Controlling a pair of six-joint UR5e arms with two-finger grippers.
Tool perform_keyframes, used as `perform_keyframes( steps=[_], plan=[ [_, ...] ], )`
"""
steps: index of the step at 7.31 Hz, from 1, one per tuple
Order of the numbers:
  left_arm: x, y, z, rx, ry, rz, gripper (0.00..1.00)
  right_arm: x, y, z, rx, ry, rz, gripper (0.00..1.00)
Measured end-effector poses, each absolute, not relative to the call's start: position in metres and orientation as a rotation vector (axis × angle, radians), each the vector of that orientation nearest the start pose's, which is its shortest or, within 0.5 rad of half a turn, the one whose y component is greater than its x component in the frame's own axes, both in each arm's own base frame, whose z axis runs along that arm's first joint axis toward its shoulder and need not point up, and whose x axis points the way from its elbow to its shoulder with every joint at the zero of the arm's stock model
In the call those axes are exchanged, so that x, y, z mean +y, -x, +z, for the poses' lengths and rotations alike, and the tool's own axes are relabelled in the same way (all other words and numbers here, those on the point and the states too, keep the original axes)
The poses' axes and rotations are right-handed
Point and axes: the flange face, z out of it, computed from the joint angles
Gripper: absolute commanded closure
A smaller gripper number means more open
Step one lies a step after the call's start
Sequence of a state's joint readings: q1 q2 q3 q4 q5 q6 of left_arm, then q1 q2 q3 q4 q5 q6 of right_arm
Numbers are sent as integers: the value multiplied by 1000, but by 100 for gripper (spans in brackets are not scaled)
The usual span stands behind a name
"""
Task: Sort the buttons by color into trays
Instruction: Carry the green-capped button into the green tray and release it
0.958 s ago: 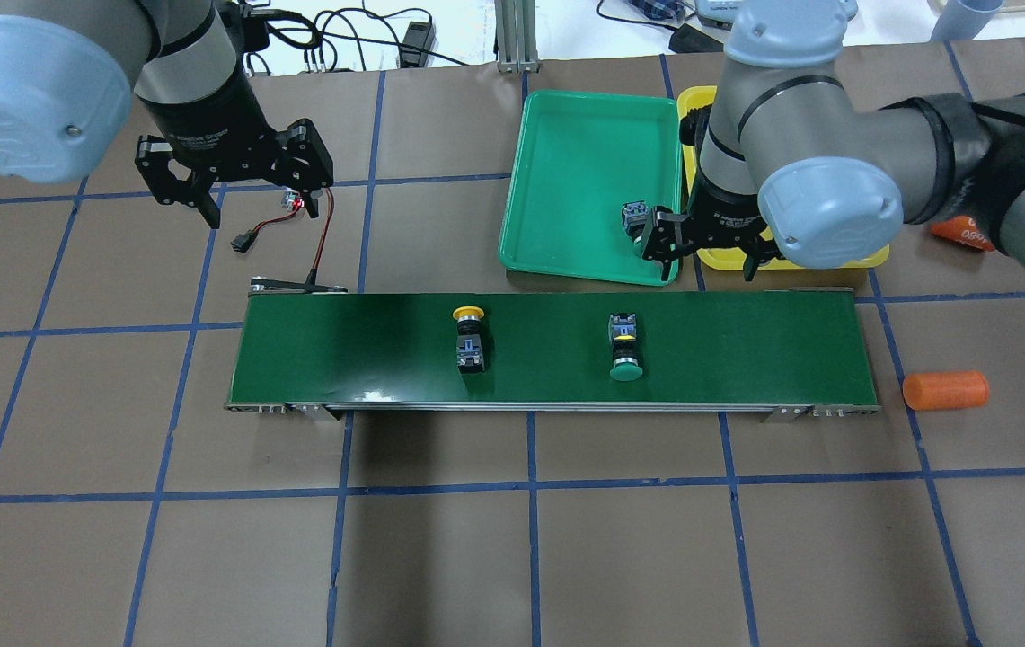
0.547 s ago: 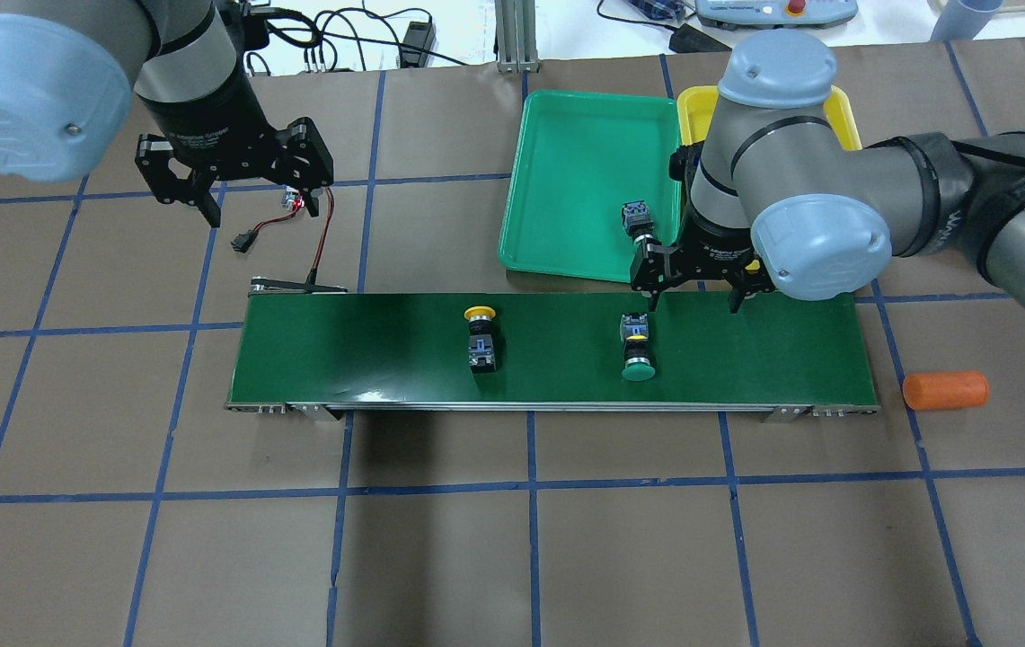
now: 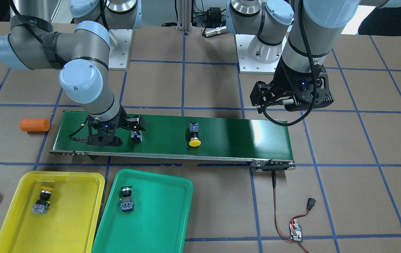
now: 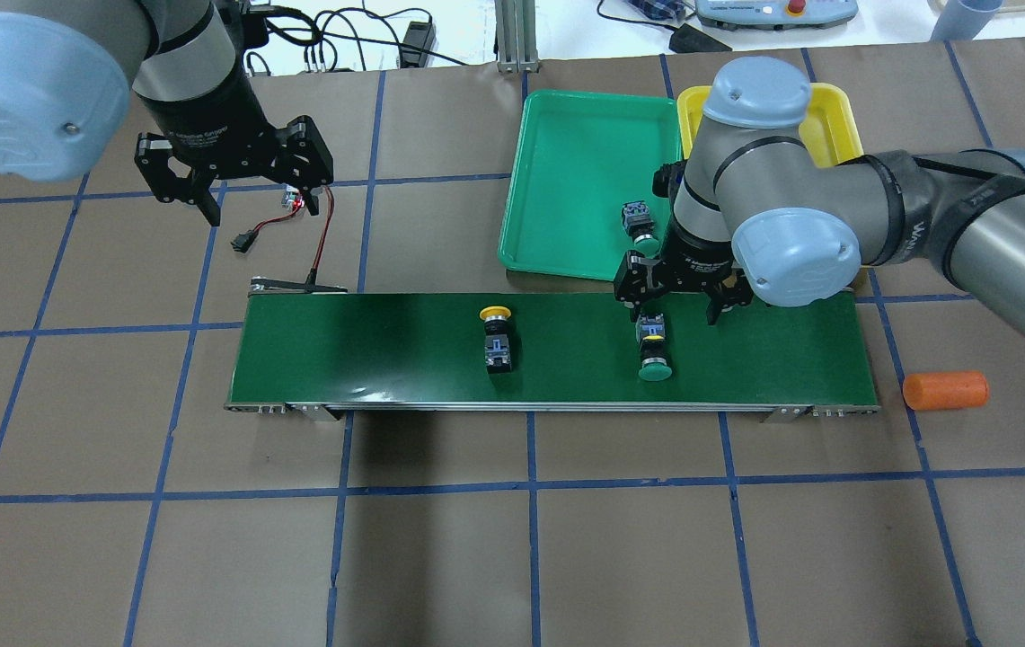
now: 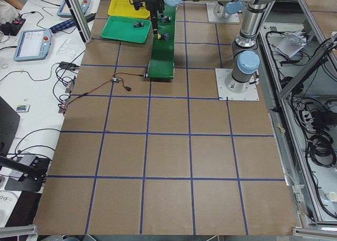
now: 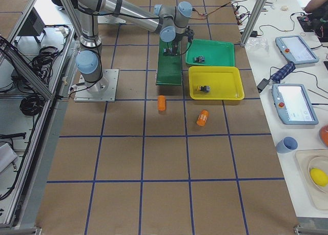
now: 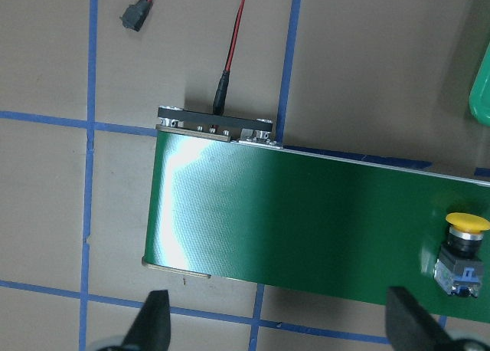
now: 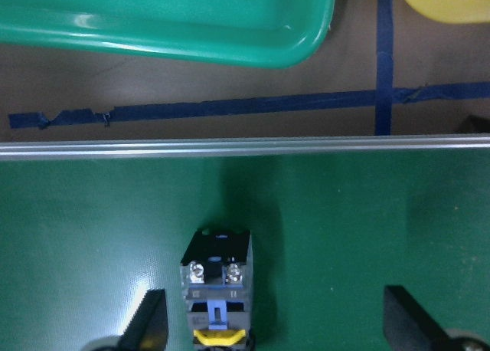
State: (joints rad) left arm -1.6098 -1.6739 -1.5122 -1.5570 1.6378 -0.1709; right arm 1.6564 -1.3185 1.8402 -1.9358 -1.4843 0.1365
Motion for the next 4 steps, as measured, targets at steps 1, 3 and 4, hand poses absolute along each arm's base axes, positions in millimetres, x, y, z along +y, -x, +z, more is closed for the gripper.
perform_keyframes(
  steps=[1,3,4],
  plan=[
    [-527,147,466,3065,199,36,0,-515,-186,259,3065,-88,272,47],
    [-528,147,465,3066,198,37,0,-515,-185,248,3076,-99,313,100],
    [-528,147,465,3066,199,37,0,-514,-184,246,3079,-100,325,100]
  ],
)
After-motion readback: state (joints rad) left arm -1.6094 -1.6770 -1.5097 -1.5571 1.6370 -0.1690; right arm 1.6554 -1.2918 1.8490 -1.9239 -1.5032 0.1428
